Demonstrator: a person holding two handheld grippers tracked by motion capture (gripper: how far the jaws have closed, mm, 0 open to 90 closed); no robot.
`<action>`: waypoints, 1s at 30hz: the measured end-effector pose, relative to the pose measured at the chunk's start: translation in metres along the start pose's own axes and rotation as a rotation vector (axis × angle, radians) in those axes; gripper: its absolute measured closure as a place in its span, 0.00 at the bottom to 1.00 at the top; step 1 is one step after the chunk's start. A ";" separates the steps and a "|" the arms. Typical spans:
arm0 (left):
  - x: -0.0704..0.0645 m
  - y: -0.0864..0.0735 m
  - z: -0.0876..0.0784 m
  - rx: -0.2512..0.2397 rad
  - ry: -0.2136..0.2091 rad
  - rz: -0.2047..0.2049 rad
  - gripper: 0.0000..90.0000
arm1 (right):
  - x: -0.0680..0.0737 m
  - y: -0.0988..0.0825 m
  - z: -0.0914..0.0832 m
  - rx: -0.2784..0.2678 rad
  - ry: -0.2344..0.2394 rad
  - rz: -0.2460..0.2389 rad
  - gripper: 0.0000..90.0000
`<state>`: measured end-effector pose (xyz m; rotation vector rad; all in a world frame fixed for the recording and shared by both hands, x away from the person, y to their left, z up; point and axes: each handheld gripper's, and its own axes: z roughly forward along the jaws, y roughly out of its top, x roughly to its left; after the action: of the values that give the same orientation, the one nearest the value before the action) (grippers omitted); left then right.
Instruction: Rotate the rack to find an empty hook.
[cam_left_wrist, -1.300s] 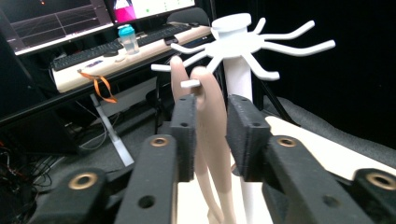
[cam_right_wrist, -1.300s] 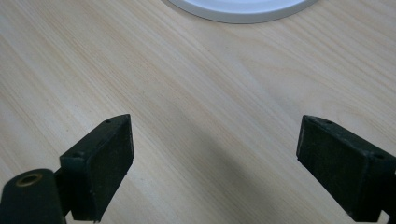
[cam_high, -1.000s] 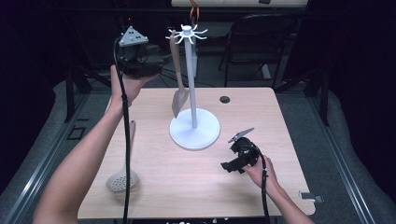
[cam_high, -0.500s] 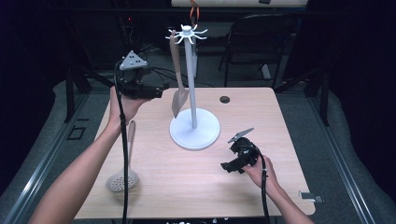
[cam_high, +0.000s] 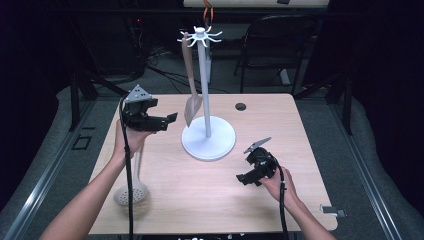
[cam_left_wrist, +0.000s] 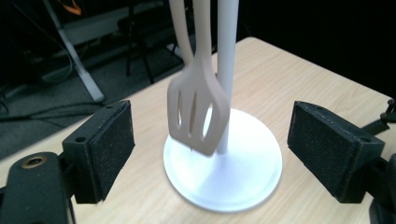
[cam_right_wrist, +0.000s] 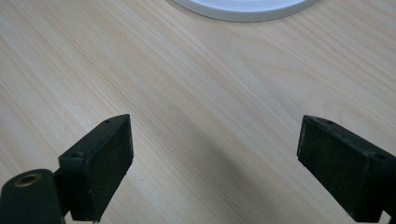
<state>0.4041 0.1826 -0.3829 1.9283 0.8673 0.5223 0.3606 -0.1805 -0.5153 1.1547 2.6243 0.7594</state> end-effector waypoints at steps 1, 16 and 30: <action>0.001 -0.006 0.001 0.008 -0.002 -0.012 0.15 | 0.000 0.000 0.000 0.002 -0.004 -0.002 0.11; 0.013 -0.069 0.009 0.098 0.033 -0.128 0.11 | 0.003 0.001 0.002 0.022 -0.003 -0.034 0.03; 0.015 -0.105 0.006 0.239 0.160 -0.119 0.11 | 0.004 0.001 0.002 0.025 -0.007 -0.031 0.06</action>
<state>0.3810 0.2241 -0.4780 2.0536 1.1848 0.5261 0.3592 -0.1760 -0.5165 1.1188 2.6467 0.7185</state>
